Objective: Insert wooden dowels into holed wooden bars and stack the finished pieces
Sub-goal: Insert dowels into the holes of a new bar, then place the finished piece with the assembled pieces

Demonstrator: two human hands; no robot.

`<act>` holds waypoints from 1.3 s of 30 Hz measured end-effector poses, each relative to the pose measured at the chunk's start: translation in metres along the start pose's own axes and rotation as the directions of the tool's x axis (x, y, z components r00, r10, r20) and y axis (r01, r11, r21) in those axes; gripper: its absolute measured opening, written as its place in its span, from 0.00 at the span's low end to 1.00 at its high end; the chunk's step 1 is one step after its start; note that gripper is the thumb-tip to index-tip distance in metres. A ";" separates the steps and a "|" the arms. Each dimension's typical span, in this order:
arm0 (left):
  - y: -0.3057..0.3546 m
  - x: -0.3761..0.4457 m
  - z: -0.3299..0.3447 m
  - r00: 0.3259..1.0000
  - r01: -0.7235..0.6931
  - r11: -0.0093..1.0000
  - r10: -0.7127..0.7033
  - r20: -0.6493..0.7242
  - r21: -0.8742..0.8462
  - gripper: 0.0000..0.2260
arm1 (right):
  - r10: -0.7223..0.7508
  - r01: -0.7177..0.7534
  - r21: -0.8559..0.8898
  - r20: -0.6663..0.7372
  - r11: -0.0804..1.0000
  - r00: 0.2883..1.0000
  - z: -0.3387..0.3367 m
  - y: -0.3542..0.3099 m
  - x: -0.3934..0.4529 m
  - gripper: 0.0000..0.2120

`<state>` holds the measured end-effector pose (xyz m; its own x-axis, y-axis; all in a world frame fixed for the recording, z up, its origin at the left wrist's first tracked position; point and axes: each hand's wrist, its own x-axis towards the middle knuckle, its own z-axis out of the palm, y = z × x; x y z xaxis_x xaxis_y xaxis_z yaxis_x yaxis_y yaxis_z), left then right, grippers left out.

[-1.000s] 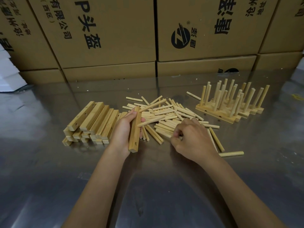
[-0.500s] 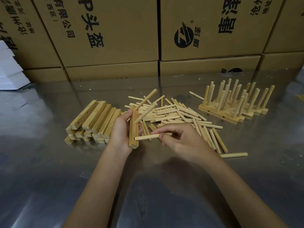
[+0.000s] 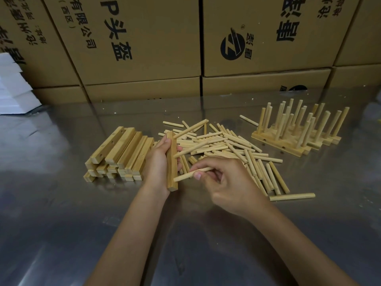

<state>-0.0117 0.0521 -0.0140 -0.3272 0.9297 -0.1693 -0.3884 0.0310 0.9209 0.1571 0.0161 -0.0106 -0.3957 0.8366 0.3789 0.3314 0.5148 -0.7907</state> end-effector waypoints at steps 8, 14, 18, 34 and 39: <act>-0.004 -0.010 0.015 0.995 -0.096 0.994 0.094 -0.023 -0.061 0.14 | 0.092 -0.062 0.384 -0.062 0.921 0.994 0.001 -0.007 0.002 0.04; -0.003 -0.011 0.018 0.967 -0.184 0.979 0.164 -0.197 -0.087 0.09 | 0.324 -0.324 0.239 0.040 0.915 0.945 0.011 -0.001 0.004 0.15; -0.007 -0.014 0.020 0.947 -0.243 0.967 0.218 -0.235 -0.083 0.10 | 0.327 -0.333 0.286 0.072 0.898 0.942 0.014 0.000 0.005 0.06; -0.012 -0.014 0.023 0.954 -0.295 0.954 0.291 0.076 0.052 0.24 | 0.409 -0.353 0.260 -0.212 0.899 0.887 -0.031 0.023 0.019 0.03; -0.010 -0.013 0.018 0.970 -0.237 0.970 0.234 0.062 0.051 0.20 | 0.419 -0.443 0.080 -0.504 0.893 0.755 -0.081 0.056 0.015 0.05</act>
<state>0.0121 0.0462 -0.0145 -0.3549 0.9320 0.0733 -0.2552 -0.1720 0.9515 0.2392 0.0728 -0.0100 0.2713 0.9421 0.1969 0.4027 0.0747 -0.9123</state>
